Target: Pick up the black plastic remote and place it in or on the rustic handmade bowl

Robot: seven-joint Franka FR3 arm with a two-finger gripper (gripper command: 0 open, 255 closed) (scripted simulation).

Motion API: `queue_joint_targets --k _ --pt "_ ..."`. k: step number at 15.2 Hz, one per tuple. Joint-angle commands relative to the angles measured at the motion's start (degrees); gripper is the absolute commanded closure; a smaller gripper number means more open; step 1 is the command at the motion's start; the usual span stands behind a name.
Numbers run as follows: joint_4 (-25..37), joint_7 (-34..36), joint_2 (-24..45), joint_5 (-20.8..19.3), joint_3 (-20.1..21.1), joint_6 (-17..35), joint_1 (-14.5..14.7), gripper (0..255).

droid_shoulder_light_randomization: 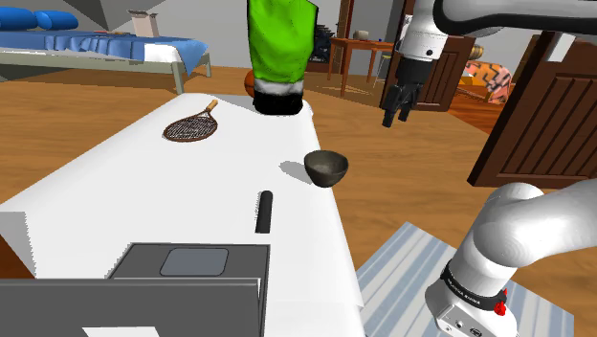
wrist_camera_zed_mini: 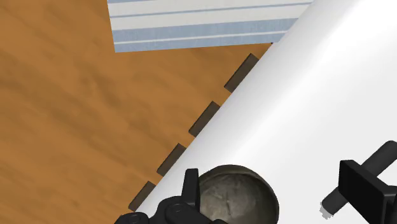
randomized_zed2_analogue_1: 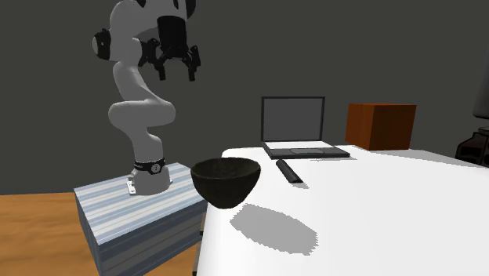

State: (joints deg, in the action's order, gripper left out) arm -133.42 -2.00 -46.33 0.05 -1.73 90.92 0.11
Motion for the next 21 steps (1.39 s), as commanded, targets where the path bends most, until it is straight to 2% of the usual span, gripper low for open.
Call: queue_joint_targets --k 1,7,13,17,21 --pt "0.0 0.0 0.0 0.0 0.0 0.0 0.0 0" --pt "-6.2 13.1 1.2 4.1 8.7 9.0 -0.1 0" --pt "-8.5 26.4 7.1 6.9 18.0 18.6 -0.8 0" --pt "-7.8 35.7 13.5 7.2 24.4 25.0 -2.2 0" --pt "-5.2 45.9 21.5 5.1 31.0 30.8 -4.8 0"
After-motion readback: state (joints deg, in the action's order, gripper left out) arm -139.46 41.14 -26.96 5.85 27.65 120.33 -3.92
